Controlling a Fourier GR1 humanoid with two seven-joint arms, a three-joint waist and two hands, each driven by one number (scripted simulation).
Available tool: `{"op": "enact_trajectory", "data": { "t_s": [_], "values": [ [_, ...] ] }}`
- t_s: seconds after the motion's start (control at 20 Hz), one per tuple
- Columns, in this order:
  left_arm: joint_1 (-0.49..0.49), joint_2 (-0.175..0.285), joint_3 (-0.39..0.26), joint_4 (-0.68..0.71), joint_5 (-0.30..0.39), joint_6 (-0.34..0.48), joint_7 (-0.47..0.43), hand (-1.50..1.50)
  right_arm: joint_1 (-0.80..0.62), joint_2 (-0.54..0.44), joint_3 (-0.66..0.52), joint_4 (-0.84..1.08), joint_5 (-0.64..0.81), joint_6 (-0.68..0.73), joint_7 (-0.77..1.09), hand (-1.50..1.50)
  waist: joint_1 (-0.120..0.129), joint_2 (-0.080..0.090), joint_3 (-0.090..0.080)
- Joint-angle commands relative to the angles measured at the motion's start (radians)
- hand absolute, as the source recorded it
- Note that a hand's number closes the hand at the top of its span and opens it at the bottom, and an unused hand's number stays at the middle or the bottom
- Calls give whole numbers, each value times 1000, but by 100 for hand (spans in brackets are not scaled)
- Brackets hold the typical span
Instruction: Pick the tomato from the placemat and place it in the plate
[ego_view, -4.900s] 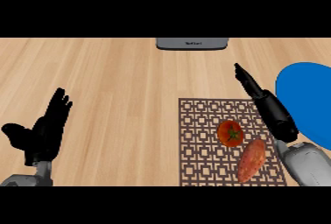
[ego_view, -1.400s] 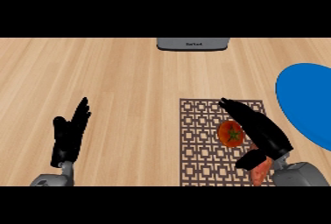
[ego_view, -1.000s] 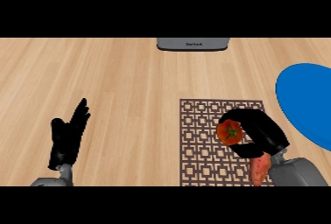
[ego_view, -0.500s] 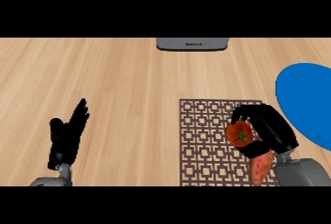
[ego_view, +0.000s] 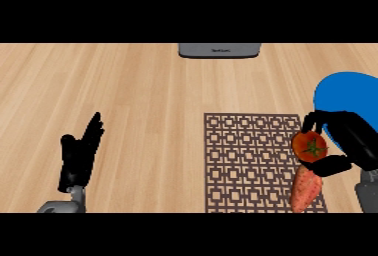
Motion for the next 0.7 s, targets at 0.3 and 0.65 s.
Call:
{"op": "enact_trajectory", "data": {
  "t_s": [0.3,0.65],
  "values": [
    [-7,21,28,16,-1,-11,7,0,-39,-17,-274,-210,-128,-58,104,150,-7,0,-1],
    [3,-5,5,-37,-12,-12,51,0,-117,-80,-401,-67,-177,-21,166,150,5,3,0]
  ]
}}
